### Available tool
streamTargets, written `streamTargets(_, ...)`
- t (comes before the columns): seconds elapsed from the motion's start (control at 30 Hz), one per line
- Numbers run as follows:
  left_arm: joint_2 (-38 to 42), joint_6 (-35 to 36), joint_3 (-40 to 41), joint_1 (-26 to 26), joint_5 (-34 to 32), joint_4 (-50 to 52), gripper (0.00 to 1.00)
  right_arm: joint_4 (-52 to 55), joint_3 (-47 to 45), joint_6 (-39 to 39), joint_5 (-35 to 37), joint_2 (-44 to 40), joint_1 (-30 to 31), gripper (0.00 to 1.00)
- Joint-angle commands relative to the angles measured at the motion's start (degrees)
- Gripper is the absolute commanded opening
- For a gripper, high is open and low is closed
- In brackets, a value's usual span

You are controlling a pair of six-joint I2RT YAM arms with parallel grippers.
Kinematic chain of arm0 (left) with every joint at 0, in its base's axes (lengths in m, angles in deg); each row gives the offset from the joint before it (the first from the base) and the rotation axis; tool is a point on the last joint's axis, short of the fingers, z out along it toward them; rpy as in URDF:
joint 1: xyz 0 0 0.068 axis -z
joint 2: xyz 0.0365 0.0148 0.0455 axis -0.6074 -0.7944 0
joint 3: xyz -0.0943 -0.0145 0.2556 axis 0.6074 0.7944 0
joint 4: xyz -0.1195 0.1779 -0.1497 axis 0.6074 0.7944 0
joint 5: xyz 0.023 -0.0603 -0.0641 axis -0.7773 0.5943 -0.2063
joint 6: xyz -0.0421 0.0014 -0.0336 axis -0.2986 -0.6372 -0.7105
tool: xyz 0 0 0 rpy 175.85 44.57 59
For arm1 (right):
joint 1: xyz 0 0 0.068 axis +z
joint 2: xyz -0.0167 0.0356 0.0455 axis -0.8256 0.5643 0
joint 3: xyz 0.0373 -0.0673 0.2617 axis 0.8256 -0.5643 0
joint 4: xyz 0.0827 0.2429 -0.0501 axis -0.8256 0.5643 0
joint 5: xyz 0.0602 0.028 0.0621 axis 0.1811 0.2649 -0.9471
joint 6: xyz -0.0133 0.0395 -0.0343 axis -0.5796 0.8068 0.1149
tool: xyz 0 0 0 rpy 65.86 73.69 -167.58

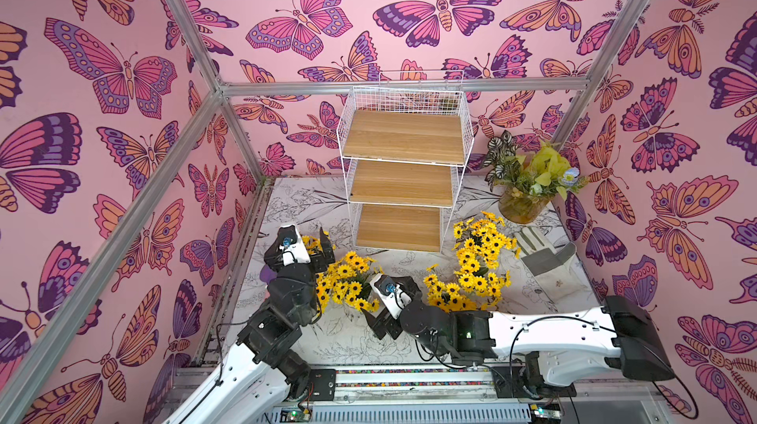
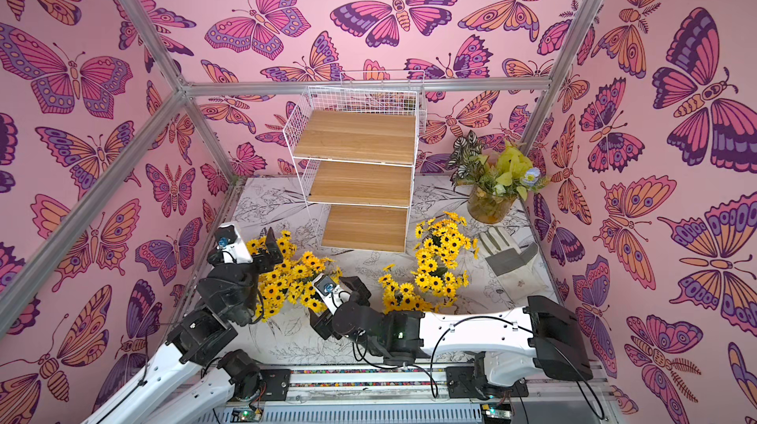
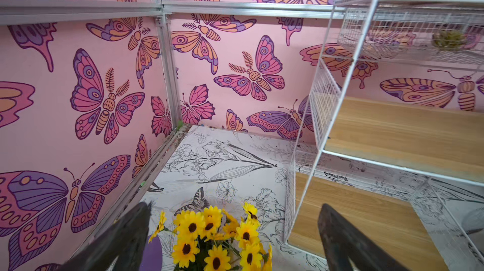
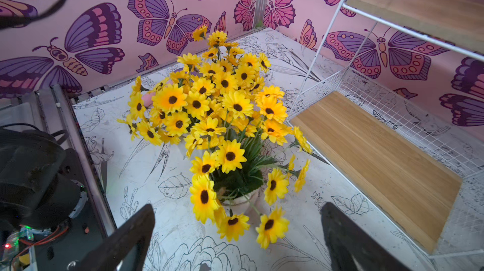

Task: Take the sunflower pots off the shelves
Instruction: Place the sunflower pot at the center of the board, then reset both arms

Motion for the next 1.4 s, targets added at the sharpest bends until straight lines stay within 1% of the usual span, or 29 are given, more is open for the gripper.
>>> streamTargets(0.0, -3.59, -4.29, -1.87, -8.3, 10.04, -1.16, 1.0, 3.73, 2.22, -1.51, 3.02, -1.59, 0.42, 0.99)
streamTargets(0.13, -9.59, -8.65, -2.3, -20.44, 16.84, -4.35, 1.0, 5.51, 2.75, -3.02, 4.09, -2.61, 0.38, 0.99)
streamTargets(0.23, -15.55, -13.4, -3.44, -28.35, 20.87, -4.77, 1.0, 7.3, 3.7, -4.07, 4.66, -3.27, 0.33, 0.99)
streamTargets(0.3, -19.86, -14.23, -3.41, -31.74, 22.24, -6.85, 1.0, 8.22, 4.31, -4.87, 4.63, -3.71, 0.1, 0.99)
streamTargets(0.4, -25.23, -15.67, -3.73, -35.6, 21.54, -8.6, 1.0, 9.58, 5.11, -5.04, 5.02, -4.13, -0.61, 0.99)
streamTargets(0.5, -29.13, -14.81, -4.03, -38.22, 19.83, -10.94, 1.0, 10.23, 5.25, -5.2, 4.68, -4.83, -1.37, 0.99)
streamTargets(0.63, -33.25, -15.1, -6.72, -43.06, 20.91, -9.72, 1.0, 10.66, 4.81, -5.01, 3.93, -5.5, -2.69, 0.99)
streamTargets(0.7, -36.29, -15.3, -8.94, -45.68, 20.7, -7.82, 1.0, 10.97, 4.64, -4.51, 3.61, -5.81, -3.25, 0.99)
streamTargets(0.8, -41.47, -15.55, -11.02, -49.82, 22.63, -6.35, 1.0, 10.6, 4.09, -4.5, 3.57, -6.5, -3.56, 0.99)
streamTargets(0.87, -43.77, -14.72, -11.71, -51.3, 22.63, -5.97, 1.0, 10.29, 3.53, -4.59, 3.69, -6.94, -3.85, 0.99)
streamTargets(0.97, -47.58, -12.66, -12.38, -51.75, 23.04, -6.15, 1.0, 10.4, 3.23, -4.34, 3.0, -7.25, -4.93, 0.99)
streamTargets(1.1, -51.3, -12.06, -12.16, -51.74, 24.23, -6.07, 1.0, 12.85, 3.91, -2.52, -0.74, -7.84, -7.95, 0.99)
streamTargets(1.27, -52.25, -10.07, -12.79, -51.39, 24.12, -3.77, 0.99, 14.39, 3.76, -0.65, -4.65, -9.31, -12.22, 0.99)
streamTargets(1.37, -52.91, -9.7, -14.31, -51.39, 26.44, 0.12, 0.99, 15.0, 3.93, 0.31, -5.75, -9.53, -14.61, 0.99)
